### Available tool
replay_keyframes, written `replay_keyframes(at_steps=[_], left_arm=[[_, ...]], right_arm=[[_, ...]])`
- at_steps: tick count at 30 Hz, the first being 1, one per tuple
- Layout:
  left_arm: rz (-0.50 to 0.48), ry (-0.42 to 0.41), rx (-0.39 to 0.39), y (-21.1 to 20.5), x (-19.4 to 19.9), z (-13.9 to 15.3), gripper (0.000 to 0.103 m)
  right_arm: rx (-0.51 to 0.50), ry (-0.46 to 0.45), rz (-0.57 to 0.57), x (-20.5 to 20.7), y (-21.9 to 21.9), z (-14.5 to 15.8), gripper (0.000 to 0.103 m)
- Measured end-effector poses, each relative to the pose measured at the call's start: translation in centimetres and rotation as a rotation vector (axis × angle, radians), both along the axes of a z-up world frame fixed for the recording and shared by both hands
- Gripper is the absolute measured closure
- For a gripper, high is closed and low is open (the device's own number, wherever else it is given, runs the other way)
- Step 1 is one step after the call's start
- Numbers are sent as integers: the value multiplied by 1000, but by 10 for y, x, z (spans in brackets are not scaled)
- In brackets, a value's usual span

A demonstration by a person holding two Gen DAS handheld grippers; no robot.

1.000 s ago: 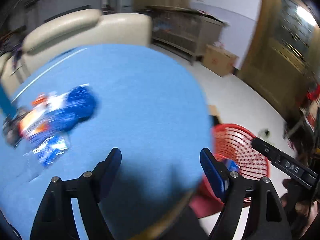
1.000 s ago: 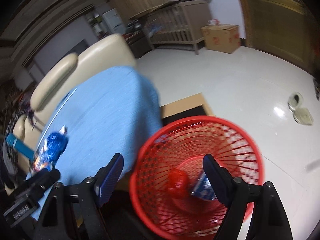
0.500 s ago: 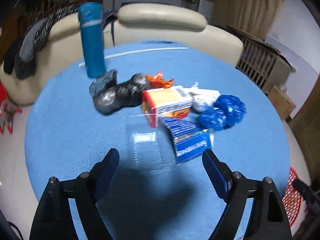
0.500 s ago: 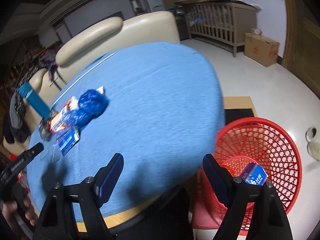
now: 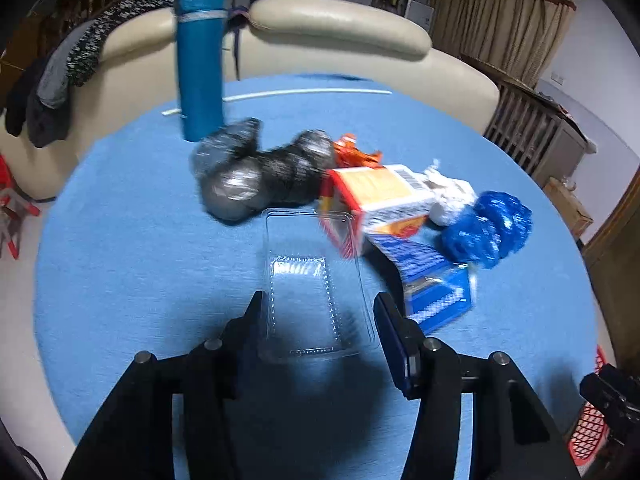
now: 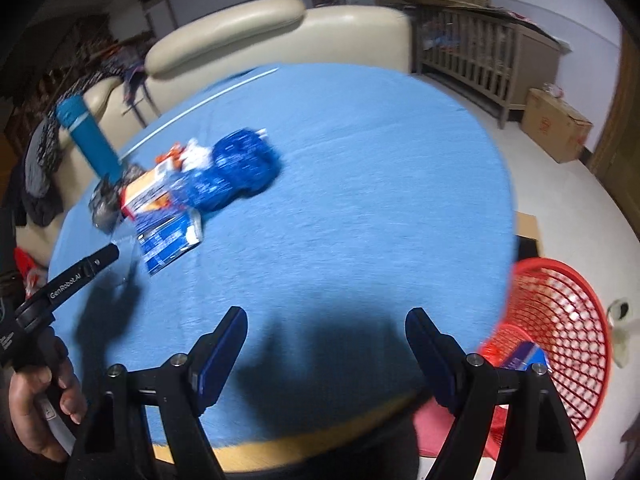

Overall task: Collect trash
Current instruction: 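Grasp the clear plastic container with the left tool while the right tool grasps the blue medicine box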

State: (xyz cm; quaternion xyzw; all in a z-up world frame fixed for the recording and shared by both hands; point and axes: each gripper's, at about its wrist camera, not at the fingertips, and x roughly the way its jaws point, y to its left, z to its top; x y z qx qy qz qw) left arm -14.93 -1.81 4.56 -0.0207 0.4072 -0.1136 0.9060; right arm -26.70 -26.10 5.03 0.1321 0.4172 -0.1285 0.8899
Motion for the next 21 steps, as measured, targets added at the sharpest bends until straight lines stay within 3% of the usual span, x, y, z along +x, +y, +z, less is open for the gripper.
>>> replay_keyframes(at_steps=[6,12,19,21], left_arm=[[70,-18,45,31,-4,4,48],[99,-8,30,53,0,-1,47],[80,-29,46,51,1,-4,45],[76,4,57,50,5,-11,46]], right_arm=[[12,26,170,57,44,-9,19],[-59,28,343,113,94,-17,1],[-140,44,354,156,111,-29,0],[-157,53,357,166,113,-34,0]])
